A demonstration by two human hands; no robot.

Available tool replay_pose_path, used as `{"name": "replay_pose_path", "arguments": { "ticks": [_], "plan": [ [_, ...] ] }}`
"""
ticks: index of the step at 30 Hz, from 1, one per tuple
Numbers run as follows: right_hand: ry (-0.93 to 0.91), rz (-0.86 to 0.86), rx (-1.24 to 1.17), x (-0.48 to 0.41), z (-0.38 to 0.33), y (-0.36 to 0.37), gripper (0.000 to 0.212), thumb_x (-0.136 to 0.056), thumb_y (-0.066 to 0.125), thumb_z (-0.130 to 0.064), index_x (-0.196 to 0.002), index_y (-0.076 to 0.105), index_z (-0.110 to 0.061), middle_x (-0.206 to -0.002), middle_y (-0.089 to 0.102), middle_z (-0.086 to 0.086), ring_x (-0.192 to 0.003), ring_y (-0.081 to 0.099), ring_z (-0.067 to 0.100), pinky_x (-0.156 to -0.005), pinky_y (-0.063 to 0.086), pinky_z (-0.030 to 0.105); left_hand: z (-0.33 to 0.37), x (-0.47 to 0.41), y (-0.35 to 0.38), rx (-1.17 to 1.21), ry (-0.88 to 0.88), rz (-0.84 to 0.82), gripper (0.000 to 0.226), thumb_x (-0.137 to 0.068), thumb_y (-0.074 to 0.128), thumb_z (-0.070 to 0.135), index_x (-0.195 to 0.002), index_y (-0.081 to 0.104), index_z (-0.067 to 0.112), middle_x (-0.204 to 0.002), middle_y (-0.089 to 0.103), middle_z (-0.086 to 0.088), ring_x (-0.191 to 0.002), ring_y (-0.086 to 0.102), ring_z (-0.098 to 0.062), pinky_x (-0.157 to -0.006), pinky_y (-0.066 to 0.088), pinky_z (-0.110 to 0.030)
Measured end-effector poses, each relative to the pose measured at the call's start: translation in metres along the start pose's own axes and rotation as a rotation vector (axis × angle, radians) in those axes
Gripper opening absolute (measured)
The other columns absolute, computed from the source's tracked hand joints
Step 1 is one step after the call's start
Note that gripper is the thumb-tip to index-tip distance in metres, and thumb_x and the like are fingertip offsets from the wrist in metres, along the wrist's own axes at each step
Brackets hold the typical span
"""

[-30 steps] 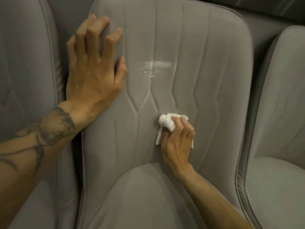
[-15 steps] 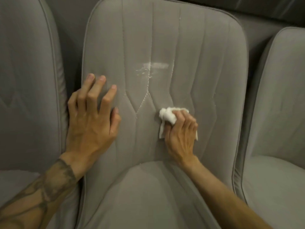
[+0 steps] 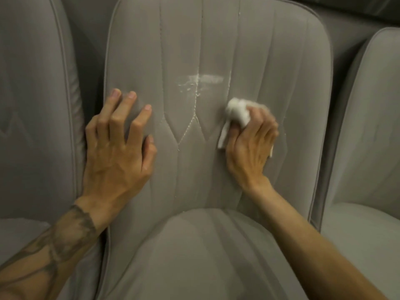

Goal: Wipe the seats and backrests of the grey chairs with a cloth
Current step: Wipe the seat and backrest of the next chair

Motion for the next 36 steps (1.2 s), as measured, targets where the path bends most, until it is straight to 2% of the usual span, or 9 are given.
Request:
{"name": "replay_pose_path", "arguments": {
  "ticks": [3, 8, 11, 14, 19, 22, 28, 33, 36],
  "plan": [
    [0.089, 0.100, -0.007, -0.008, 0.003, -0.005, 0.039, -0.104, 0.047, -0.035, -0.134, 0.048, -0.010, -0.133, 0.049, 0.008, -0.121, 0.047, 0.026, -0.108, 0.026, 0.024, 0.000, 0.000, 0.000, 0.006, -0.001, 0.008, 0.048, -0.105, 0.050, 0.023, -0.151, 0.047, 0.010, -0.162, 0.035, -0.018, -0.158, 0.026, -0.038, -0.118, 0.033, -0.057],
    [-0.006, -0.181, -0.020, 0.101, -0.017, 0.007, 0.038, -0.103, 0.049, -0.030, -0.132, 0.045, -0.008, -0.130, 0.057, 0.018, -0.116, 0.050, 0.032, -0.102, 0.039, 0.039, 0.001, 0.000, -0.001, 0.008, -0.002, 0.000, 0.048, -0.105, 0.050, 0.023, -0.151, 0.047, 0.009, -0.161, 0.035, -0.019, -0.157, 0.025, -0.038, -0.119, 0.033, -0.056],
    [-0.085, -0.134, 0.001, 0.058, -0.010, 0.007, 0.038, -0.103, 0.048, -0.032, -0.134, 0.043, -0.010, -0.133, 0.050, 0.013, -0.115, 0.048, 0.030, -0.104, 0.033, 0.033, 0.001, 0.000, -0.001, 0.000, 0.000, 0.004, 0.048, -0.105, 0.050, 0.023, -0.151, 0.047, 0.009, -0.161, 0.034, -0.019, -0.157, 0.026, -0.038, -0.119, 0.032, -0.054],
    [-0.023, 0.027, 0.012, -0.006, 0.004, 0.000, 0.040, -0.103, 0.044, -0.035, -0.136, 0.044, -0.012, -0.135, 0.043, 0.006, -0.118, 0.046, 0.026, -0.108, 0.024, 0.024, 0.000, 0.000, -0.002, 0.001, 0.010, 0.017, 0.049, -0.104, 0.050, 0.022, -0.151, 0.047, 0.009, -0.161, 0.034, -0.018, -0.157, 0.026, -0.037, -0.119, 0.031, -0.053],
    [0.026, -0.046, -0.040, 0.045, -0.028, 0.007, 0.041, -0.103, 0.046, -0.031, -0.133, 0.050, -0.004, -0.132, 0.053, 0.015, -0.120, 0.048, 0.031, -0.106, 0.037, 0.037, 0.001, 0.000, -0.003, 0.009, 0.007, 0.030, 0.048, -0.104, 0.052, 0.021, -0.150, 0.049, 0.009, -0.162, 0.036, -0.018, -0.158, 0.027, -0.037, -0.120, 0.032, -0.053],
    [-0.017, -0.105, -0.042, 0.031, -0.033, 0.006, 0.040, -0.101, 0.044, -0.029, -0.128, 0.055, -0.001, -0.129, 0.057, 0.017, -0.119, 0.048, 0.031, -0.105, 0.035, 0.037, 0.000, -0.001, -0.003, 0.028, 0.009, 0.025, 0.047, -0.105, 0.051, 0.022, -0.150, 0.049, 0.009, -0.162, 0.035, -0.018, -0.157, 0.027, -0.038, -0.121, 0.032, -0.053],
    [0.078, 0.122, -0.081, -0.077, -0.054, 0.000, 0.039, -0.102, 0.047, -0.033, -0.130, 0.053, -0.007, -0.129, 0.053, 0.011, -0.120, 0.047, 0.026, -0.106, 0.033, 0.033, 0.000, -0.001, -0.002, 0.016, 0.004, 0.019, 0.048, -0.104, 0.050, 0.022, -0.151, 0.048, 0.009, -0.162, 0.036, -0.018, -0.158, 0.028, -0.038, -0.119, 0.034, -0.054],
    [-0.217, -0.189, -0.131, -0.011, -0.100, 0.015, 0.039, -0.099, 0.057, -0.026, -0.130, 0.058, -0.004, -0.131, 0.057, 0.017, -0.119, 0.049, 0.031, -0.104, 0.038, 0.038, 0.000, -0.001, -0.002, 0.011, 0.004, 0.008, 0.049, -0.104, 0.050, 0.023, -0.151, 0.049, 0.010, -0.163, 0.036, -0.017, -0.158, 0.028, -0.038, -0.118, 0.034, -0.055],
    [-0.199, -0.094, -0.095, -0.068, -0.082, 0.008, 0.040, -0.102, 0.047, -0.031, -0.130, 0.057, -0.005, -0.128, 0.058, 0.017, -0.115, 0.050, 0.032, -0.102, 0.037, 0.040, 0.001, -0.001, -0.001, 0.000, 0.003, -0.002, 0.049, -0.104, 0.050, 0.022, -0.151, 0.049, 0.009, -0.163, 0.036, -0.018, -0.158, 0.028, -0.038, -0.116, 0.035, -0.056]
  ]
}}
Point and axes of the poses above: each hand's wrist, its own x-axis away from the middle knuckle, its own y-axis out of the palm, z = x × y, the point moved 10 cm from there along -x, towards the middle knuckle
